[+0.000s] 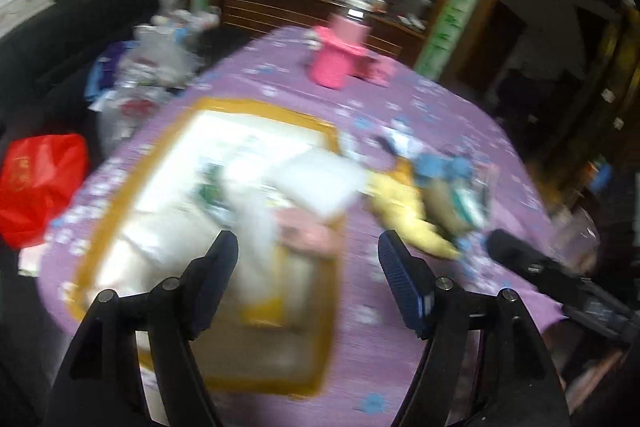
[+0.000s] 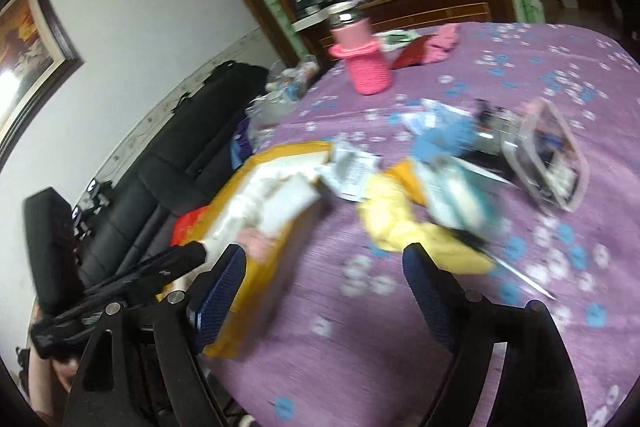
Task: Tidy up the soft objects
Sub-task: 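Lower the cloth and foam sheet into the tray and open both tools, then grasp the yellow towel with the left tool while the right tool grasps the teal tissue pack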
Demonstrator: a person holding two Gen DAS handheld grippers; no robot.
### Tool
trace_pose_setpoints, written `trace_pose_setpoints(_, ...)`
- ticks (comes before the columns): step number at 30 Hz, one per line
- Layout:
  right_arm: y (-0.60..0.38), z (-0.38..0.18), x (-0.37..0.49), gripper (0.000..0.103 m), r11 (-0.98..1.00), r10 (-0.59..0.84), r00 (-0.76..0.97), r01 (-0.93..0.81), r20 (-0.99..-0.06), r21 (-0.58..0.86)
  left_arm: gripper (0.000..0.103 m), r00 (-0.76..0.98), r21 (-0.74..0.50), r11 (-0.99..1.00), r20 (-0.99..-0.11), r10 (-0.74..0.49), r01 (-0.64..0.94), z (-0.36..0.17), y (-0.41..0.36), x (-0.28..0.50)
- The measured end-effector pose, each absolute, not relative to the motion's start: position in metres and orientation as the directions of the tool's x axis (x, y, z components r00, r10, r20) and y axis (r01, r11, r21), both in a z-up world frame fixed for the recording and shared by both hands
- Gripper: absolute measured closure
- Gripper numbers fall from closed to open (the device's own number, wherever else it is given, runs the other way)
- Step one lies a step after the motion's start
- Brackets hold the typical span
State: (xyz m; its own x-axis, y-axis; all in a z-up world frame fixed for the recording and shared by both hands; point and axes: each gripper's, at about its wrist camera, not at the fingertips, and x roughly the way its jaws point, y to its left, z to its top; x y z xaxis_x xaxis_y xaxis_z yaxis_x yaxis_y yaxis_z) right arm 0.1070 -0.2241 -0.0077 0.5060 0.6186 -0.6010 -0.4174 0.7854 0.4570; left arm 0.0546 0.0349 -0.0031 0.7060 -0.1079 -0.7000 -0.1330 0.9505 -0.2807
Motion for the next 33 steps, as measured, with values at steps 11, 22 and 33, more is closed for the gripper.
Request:
trace_pose_setpoints(11, -0.303, -0.029, 0.108, 0.022, 0.821, 0.564, 0.527, -0.275, -0.636, 0.5, 0.031, 0.623, -0.279, 0.958, -0.74, -0.255, 0.06, -0.008, -0.041, 0.07)
trace_pose_setpoints(22, -0.274, -0.026, 0.176, 0.044, 0.811, 0.582, 0.512, -0.312, -0.632, 0.495, 0.031, 0.587, -0.266, 0.961, -0.767, -0.259, 0.076, -0.018, -0.057, 0.074)
trace_pose_setpoints(33, -0.289, -0.051, 0.199, 0.091, 0.778, 0.61, 0.555, -0.282, -0.566, 0.561, 0.031, 0.539, -0.253, 0.965, -0.803, -0.253, 0.075, -0.03, -0.069, 0.114)
